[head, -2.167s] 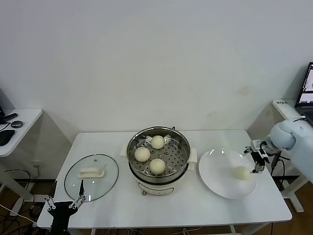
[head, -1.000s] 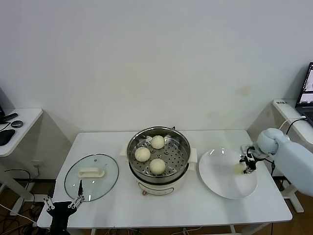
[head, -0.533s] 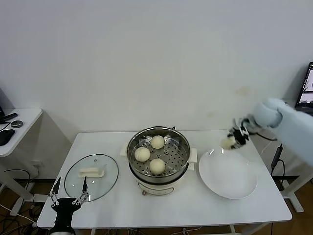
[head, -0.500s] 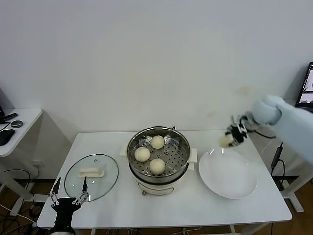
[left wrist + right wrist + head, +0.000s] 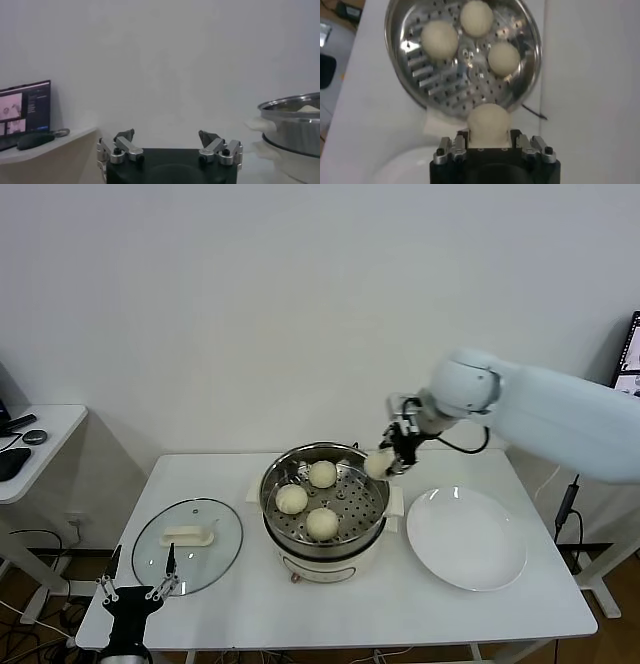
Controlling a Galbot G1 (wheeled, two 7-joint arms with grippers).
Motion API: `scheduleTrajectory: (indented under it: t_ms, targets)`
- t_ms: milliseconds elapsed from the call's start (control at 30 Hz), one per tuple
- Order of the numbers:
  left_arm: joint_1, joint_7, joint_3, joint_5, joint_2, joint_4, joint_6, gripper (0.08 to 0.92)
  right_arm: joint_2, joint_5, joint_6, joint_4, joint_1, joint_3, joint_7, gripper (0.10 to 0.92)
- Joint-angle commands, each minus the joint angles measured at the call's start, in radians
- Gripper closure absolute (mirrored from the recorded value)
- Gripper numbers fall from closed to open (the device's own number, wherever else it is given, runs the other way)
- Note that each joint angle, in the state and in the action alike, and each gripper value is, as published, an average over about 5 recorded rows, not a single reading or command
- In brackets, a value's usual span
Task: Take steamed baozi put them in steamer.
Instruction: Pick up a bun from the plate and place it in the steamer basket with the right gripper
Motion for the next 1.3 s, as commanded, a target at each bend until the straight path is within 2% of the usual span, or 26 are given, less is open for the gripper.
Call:
scheduleTrajectory:
  t_ms: [33,233,567,900,1000,1300]
  targets:
    - [0.002,0.001,-0.007,-0.004,-0.001,-0.001,-0.001,0.177,0.194,0.066,-0.116,-0.084,-0.035,-0.075,0.078,0.525]
    - [0.006,0.002,-0.017,-0.008,0.006,-0.004,-0.002,0.177,0.232,-0.003,-0.094,-0.173,-0.124,-0.053,0.061,0.525]
    - [0.001,0.002,-0.021,-0.01,0.008,0.0,-0.003,0.177,0.252,-0.087,-0.082,-0.217,-0.182,-0.029,0.058,0.525]
    - [0.005,0.002,-0.026,-0.01,0.008,-0.006,-0.005,0.177,0.241,-0.088,-0.075,-0.227,-0.201,-0.002,0.064,0.523]
    - [0.004,0.002,-0.027,-0.009,0.007,-0.004,-0.004,0.177,0.217,-0.074,-0.08,-0.197,-0.184,0.007,0.065,0.487]
    - [-0.002,0.004,-0.019,-0.009,0.008,-0.001,-0.002,0.177,0.061,0.005,-0.104,-0.06,-0.133,0.124,0.073,0.246]
